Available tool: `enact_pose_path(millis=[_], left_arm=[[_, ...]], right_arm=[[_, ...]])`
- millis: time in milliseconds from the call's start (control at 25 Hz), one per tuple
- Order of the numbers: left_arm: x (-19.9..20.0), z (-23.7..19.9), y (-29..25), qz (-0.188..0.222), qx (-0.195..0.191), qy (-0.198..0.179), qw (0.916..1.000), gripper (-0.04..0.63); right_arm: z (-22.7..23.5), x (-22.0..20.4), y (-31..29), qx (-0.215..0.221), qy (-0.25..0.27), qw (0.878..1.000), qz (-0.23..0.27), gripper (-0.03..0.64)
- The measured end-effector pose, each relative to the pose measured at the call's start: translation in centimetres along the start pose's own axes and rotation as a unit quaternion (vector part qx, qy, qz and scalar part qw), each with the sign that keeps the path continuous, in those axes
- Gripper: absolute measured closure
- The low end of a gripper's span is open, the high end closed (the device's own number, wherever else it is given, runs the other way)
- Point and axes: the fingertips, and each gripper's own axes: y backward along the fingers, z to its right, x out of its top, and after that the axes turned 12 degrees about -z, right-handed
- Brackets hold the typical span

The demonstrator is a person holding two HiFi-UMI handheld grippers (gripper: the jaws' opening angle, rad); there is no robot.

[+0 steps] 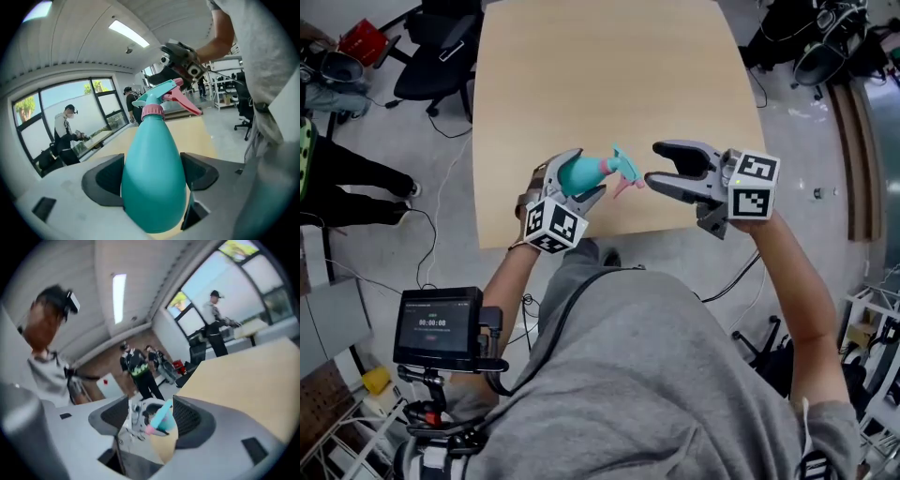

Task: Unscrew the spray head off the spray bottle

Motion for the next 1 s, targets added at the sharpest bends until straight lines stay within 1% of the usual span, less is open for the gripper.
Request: enact_pose_path(millis=[40,80,120,160,200,280,320,360,400,440,520,560,600,640,680,720,760,800,840,920,960,1000], left_arm=[[0.0,-0.1,0.0,-0.005,0.016,-0.016,0.9997,0.224],[0.2,-0.1,0.0,-0.007,0.028,-0.031,0.9991,0.224],[0.4,0.1,0.1,-0.008,0.039,-0.043,0.9983,0.224],[0.7,0.2,0.1,-0.008,0.049,-0.054,0.9973,0.224],[1.0,0.4,0.1,-0.007,0.056,-0.062,0.9964,0.224],[1.8,0.6,0.1,-0.006,0.067,-0.076,0.9948,0.224],[2.2,0.8,0.1,-0.005,0.071,-0.083,0.9941,0.224],[2.5,1.0,0.1,-0.005,0.072,-0.09,0.9933,0.224],[2.7,1.2,0.1,-0.005,0.072,-0.097,0.9926,0.224],[2.8,1.3,0.1,-0.004,0.07,-0.102,0.9923,0.224],[2.5,1.4,0.1,0.002,0.06,-0.1,0.9932,0.224],[2.4,1.5,0.1,0.006,0.054,-0.094,0.9941,0.224],[2.3,1.7,0.1,0.011,0.046,-0.086,0.9951,0.224],[2.2,1.9,0.1,0.018,0.038,-0.078,0.9961,0.224],[2.2,2.3,0.1,0.026,0.03,-0.069,0.9968,0.224],[2.3,2.7,0.1,0.036,0.02,-0.061,0.9973,0.224],[2.2,3.0,-0.1,0.049,0.009,-0.052,0.9974,0.224],[1.9,3.2,-0.4,0.062,-0.005,-0.045,0.997,0.224],[1.3,3.1,-1.0,0.076,-0.023,-0.037,0.9962,0.224],[-0.4,2.2,-2.7,0.097,-0.06,-0.02,0.9933,0.224],[-1.2,1.6,-3.5,0.103,-0.076,-0.012,0.9917,0.224],[-1.7,1.3,-4.1,0.105,-0.087,-0.005,0.9906,0.224]], right_arm=[[0.4,1.0,0.5,0.01,-0.049,0.998,0.04,0.339],[0.7,1.5,0.4,0.007,-0.071,0.996,0.055,0.339],[1.0,1.2,-0.3,-0.006,-0.072,0.996,0.044,0.339],[1.3,0.4,-1.4,-0.027,-0.057,0.998,0.014,0.339],[1.5,-0.8,-2.6,-0.05,-0.036,0.998,-0.027,0.339],[2.1,-2.9,-4.6,-0.096,0.001,0.99,-0.102,0.339],[2.3,-3.6,-5.3,-0.113,0.015,0.985,-0.127,0.339],[2.4,-4.1,-5.9,-0.124,0.026,0.981,-0.147,0.341],[2.3,-4.4,-6.3,-0.128,0.036,0.978,-0.162,0.358],[2.1,-4.6,-6.6,-0.13,0.047,0.975,-0.175,0.483],[1.6,-4.6,-7.1,-0.135,0.083,0.967,-0.199,0.483],[1.3,-4.5,-7.3,-0.14,0.114,0.96,-0.213,0.483],[1.0,-4.5,-7.5,-0.145,0.154,0.95,-0.229,0.483],[0.5,-4.7,-7.7,-0.15,0.199,0.936,-0.247,0.483],[0.2,-5.0,-7.8,-0.154,0.247,0.919,-0.268,0.483],[-0.1,-5.4,-7.9,-0.156,0.295,0.897,-0.289,0.483],[-0.2,-5.7,-8.0,-0.155,0.344,0.872,-0.312,0.483],[-0.1,-6.1,-8.3,-0.15,0.394,0.843,-0.334,0.483],[0.3,-6.3,-8.8,-0.14,0.445,0.81,-0.355,0.483],[1.9,-6.6,-9.8,-0.106,0.538,0.741,-0.389,0.483],[2.8,-6.6,-10.1,-0.09,0.572,0.71,-0.4,0.483],[3.5,-6.5,-10.1,-0.08,0.595,0.687,-0.409,0.483]])
